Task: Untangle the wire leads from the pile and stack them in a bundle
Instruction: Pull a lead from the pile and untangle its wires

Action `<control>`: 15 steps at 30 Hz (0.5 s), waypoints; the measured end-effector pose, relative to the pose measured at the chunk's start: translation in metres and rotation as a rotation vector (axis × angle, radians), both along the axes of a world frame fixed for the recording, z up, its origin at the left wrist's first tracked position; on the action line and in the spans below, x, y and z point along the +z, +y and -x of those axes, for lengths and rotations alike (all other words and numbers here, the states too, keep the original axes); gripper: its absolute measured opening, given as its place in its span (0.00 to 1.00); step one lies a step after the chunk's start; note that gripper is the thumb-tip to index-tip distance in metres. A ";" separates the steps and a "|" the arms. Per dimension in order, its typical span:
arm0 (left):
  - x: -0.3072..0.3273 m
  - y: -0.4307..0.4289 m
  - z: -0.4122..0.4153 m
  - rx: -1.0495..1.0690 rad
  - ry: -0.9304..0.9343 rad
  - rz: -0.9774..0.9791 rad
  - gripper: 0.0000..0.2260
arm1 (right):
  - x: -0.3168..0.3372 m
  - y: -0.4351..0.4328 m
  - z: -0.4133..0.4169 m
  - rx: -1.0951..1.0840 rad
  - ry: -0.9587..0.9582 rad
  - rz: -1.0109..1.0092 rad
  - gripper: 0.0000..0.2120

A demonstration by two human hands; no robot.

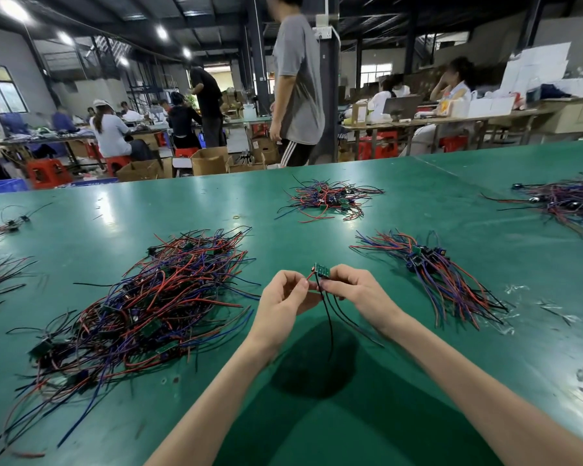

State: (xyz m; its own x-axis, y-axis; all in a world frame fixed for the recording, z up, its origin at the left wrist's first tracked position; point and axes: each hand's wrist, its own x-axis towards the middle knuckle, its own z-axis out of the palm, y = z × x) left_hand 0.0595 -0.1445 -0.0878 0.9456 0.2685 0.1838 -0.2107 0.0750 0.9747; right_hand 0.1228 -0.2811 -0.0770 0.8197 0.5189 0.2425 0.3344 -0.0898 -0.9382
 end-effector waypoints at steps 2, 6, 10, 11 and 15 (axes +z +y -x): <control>-0.001 0.000 -0.001 -0.017 0.011 0.010 0.06 | 0.000 0.000 0.000 -0.024 -0.071 0.045 0.05; -0.002 0.002 0.000 -0.013 0.022 0.005 0.05 | -0.003 0.000 0.001 -0.080 -0.249 0.111 0.06; 0.004 0.002 0.003 -0.048 0.072 0.095 0.05 | -0.008 -0.004 -0.003 -0.169 -0.515 0.258 0.03; 0.005 0.002 0.004 -0.067 0.098 0.122 0.06 | -0.010 -0.005 -0.005 -0.185 -0.565 0.278 0.02; 0.007 0.002 0.006 -0.134 0.183 0.155 0.11 | -0.013 -0.006 -0.005 -0.265 -0.691 0.303 0.01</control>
State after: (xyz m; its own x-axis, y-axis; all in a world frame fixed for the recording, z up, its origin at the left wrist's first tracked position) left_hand 0.0538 -0.1428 -0.0806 0.9883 0.1502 -0.0273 -0.0100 0.2419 0.9702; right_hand 0.1275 -0.2870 -0.0902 0.6406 0.4524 0.6204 0.7630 -0.4660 -0.4480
